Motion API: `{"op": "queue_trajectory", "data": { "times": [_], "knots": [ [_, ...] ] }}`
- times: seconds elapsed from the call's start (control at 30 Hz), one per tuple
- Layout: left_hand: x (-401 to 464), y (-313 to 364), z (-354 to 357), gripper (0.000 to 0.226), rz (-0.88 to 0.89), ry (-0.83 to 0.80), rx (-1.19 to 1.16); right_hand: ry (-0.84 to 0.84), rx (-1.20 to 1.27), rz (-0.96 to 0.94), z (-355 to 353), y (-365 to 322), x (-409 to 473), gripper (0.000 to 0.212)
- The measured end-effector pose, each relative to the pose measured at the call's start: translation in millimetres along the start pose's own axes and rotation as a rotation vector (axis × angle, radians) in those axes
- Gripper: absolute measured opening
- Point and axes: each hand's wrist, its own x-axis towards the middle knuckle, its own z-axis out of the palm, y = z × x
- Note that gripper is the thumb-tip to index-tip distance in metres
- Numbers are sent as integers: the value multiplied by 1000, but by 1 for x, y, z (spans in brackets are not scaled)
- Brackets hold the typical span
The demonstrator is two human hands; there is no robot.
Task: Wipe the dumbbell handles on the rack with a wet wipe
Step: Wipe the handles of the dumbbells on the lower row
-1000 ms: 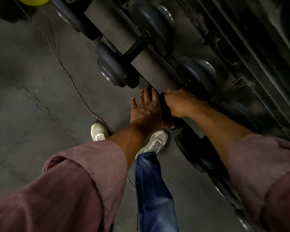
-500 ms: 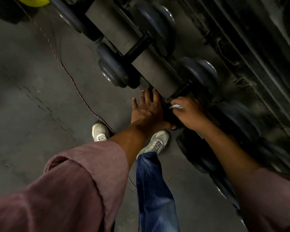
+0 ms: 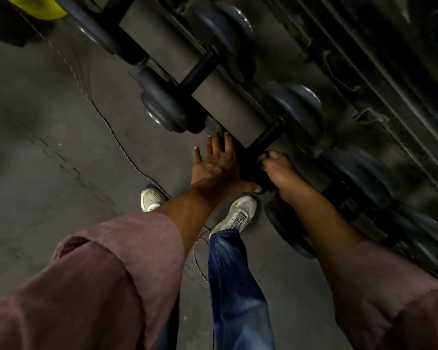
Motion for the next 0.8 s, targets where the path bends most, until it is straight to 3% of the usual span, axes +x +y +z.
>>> {"op": "queue_trajectory", "data": {
  "times": [0.17, 0.33, 0.43, 0.63, 0.8],
  "knots": [
    [1, 0, -1, 149, 3, -14, 19, -106, 502, 51, -6, -10, 3, 37],
    [1, -2, 1, 150, 9, 0, 26, -50, 837, -23, -15, -11, 17, 61],
    [1, -2, 2, 150, 4, -6, 33, -101, 769, -25, -16, -5, 12, 62],
    [0, -2, 1, 149, 14, -2, 39, -220, 296, -31, -13, 8, -1, 46],
    [3, -4, 3, 149, 6, -1, 51, -151, 92, -111, -13, 5, -1, 30]
  ]
}}
